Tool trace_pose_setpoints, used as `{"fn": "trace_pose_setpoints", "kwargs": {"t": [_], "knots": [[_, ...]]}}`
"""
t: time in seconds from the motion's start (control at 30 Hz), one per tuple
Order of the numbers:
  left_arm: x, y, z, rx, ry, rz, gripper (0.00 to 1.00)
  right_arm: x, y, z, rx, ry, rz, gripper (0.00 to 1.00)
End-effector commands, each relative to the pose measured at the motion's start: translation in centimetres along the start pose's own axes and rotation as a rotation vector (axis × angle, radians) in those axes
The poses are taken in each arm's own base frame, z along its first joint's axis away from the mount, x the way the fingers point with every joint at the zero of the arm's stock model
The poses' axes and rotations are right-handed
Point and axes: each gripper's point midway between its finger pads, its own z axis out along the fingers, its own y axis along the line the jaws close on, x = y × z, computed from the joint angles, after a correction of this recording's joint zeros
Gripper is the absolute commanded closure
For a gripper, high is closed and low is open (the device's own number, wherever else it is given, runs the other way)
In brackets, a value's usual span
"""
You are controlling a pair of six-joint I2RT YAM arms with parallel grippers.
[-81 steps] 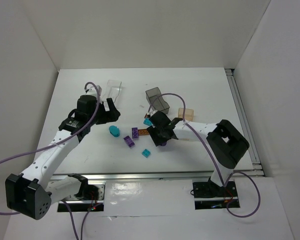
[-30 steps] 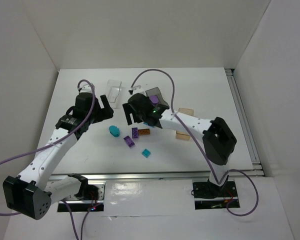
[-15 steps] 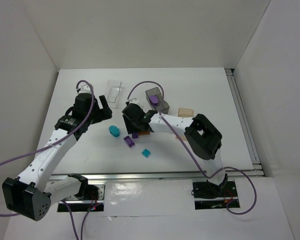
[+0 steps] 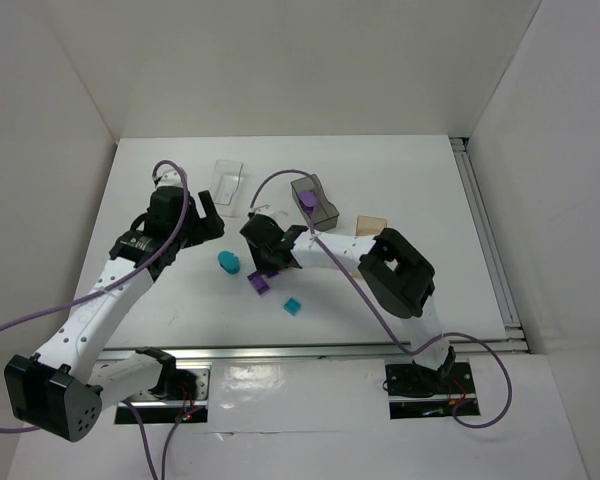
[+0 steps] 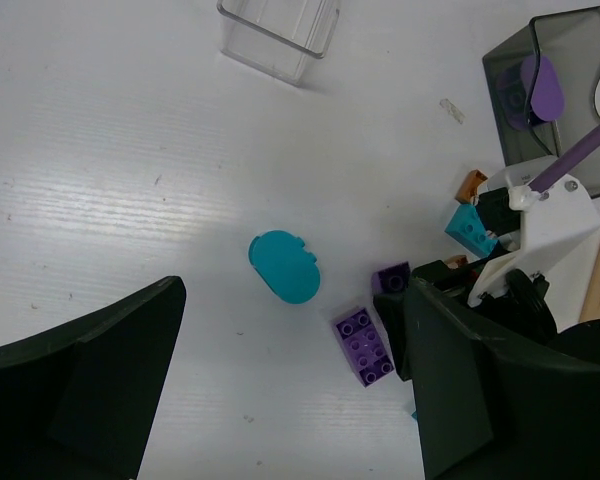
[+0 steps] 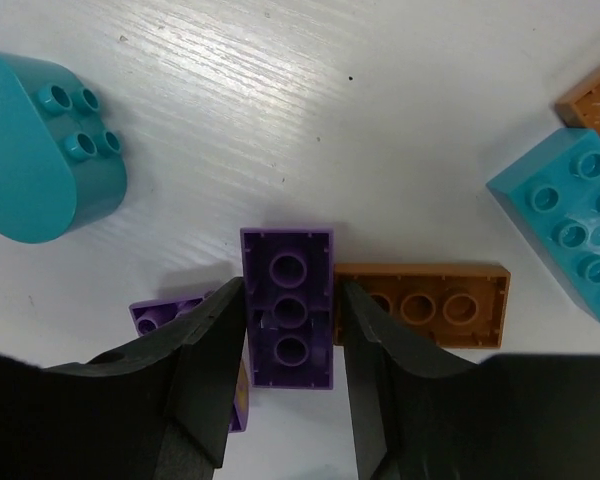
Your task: Sort the legos into containers by color
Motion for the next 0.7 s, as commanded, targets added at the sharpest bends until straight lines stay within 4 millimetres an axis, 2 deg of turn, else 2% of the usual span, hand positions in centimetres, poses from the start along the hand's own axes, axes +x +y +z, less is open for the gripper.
{"fn": "trace_pose_setpoints", "kwargs": {"t": [0.0,0.1,0.13,0.17,0.37,0.4,0.5,0.63,0.67], "knots": [[-1.3,-0.5,-0.5,0.015,-0.034,-0.003,0.04,-1.0,0.8,-0.6,0.004,-0.021,0.009,0.52],[-1.2,-0.6,-0.5,0.023,-0.029,-0.003,0.04,-1.7,0.3,-0.9,0.039,-0.037,0.009,0.62],[-1.2,-0.6,-0.5,0.023,-0.029,0.006,0.04,-1.7,0.3,-0.9,0.039,-0.037,0.009,0.68],[-1.2,-0.6,-0.5,0.023,-0.029,0.006,0.04,-2.3,0.4,-1.6,0.030,-0.053,0.014,0.70],[-1.6,-0.8,-0.7,0.028,-0.037,0.004,0.04,-4.9,-0.7,-4.1,0.063,-0.117,0.006,0.72],[-1.6,-0.8,-0.7,0.028,-0.037,0.004,0.04,-5.9,-0.9,-4.7,0.059,-0.138,0.021,0.72],[-1.4,-0.7,-0.4,0.023,-0.028,0.006,0.04,-7.6,-2.9,-5.1,0.090,-0.177,0.053,0.72],[-1.2,-0.7,-0.1,0.018,-0.019,0.000,0.04,-10.1,-7.1,-5.2,0.117,-0.216,0.119,0.72],[-1.2,-0.7,-0.1,0.018,-0.019,0.000,0.04,-10.3,-7.5,-5.1,0.115,-0.212,0.119,0.72]]}}
